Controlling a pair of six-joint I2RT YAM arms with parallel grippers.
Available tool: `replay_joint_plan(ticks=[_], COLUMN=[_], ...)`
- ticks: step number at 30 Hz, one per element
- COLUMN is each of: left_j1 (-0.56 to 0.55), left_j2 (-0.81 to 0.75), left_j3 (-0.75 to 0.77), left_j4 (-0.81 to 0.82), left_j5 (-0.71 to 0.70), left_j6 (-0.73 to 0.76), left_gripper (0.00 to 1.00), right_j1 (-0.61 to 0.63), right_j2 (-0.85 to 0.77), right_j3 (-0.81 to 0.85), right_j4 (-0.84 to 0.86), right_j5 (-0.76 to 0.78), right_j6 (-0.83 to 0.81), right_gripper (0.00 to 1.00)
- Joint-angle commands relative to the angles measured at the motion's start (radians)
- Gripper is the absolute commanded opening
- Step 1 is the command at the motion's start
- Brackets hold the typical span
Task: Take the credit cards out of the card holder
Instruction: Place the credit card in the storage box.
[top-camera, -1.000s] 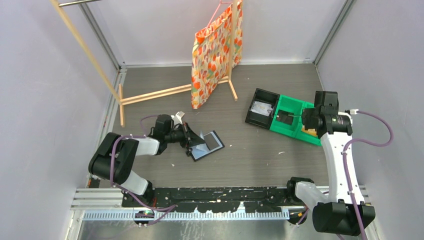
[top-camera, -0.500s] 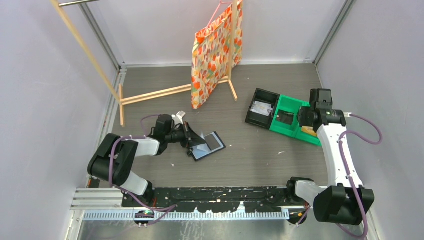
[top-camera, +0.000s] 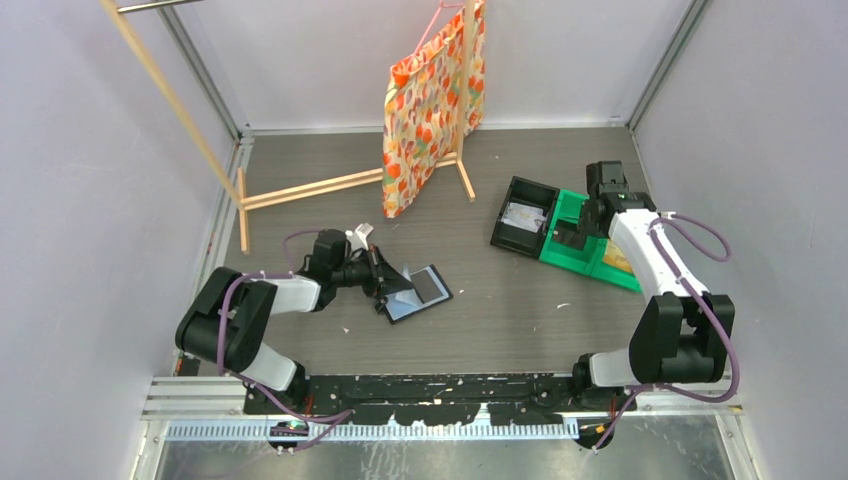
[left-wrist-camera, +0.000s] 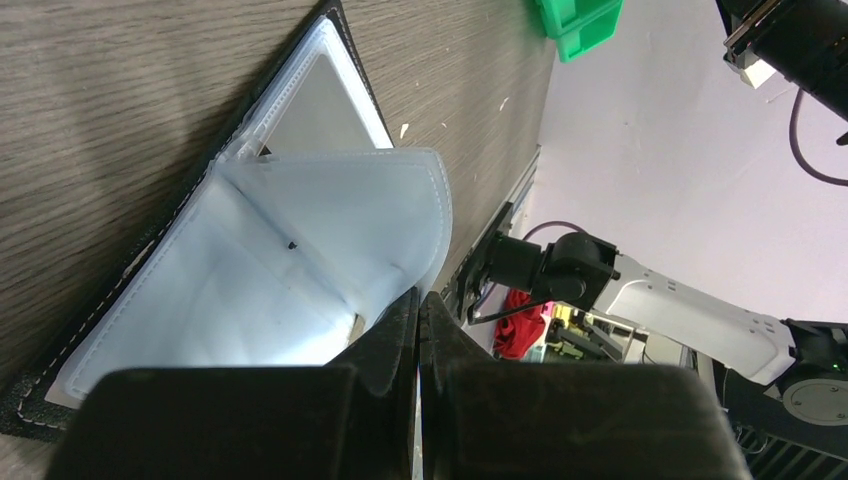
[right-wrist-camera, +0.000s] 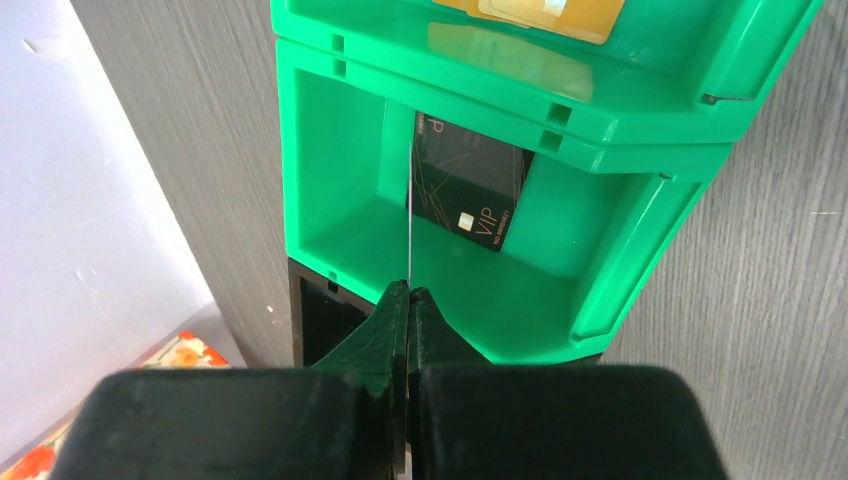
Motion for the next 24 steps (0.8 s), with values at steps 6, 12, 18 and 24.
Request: replay_joint_plan(ticks=[6, 12, 18, 24], left_j1=[-0.005, -0.008, -0.012, -0.02], left_j2=[-0.027, -0.022, -0.022, -0.026], left_j3=[0.026, 0.025, 0.02, 0.017], left_j4=[-0.011, -0.01, -0.007, -0.004], left_j5=[0.009, 0.007, 0.002, 0.0], left_j6=[0.031, 0.032, 0.037, 0.037], left_gripper=[0.01, 0.01, 0.0, 0.01], right_j1=[0.01, 0.009, -0.007, -0.01], right_j2=[0.032, 0.044, 0.037, 0.169], right_j3=[0.124, 0.206, 0.16, 0.249], right_j4=[-0.121, -0.25, -0.18, -0.258], right_j5=[0.114, 0.096, -0.041, -0.121], right_j6=[0.095, 0.045, -0.06, -0.11], right_gripper=[0.01, 0.01, 0.01, 0.01])
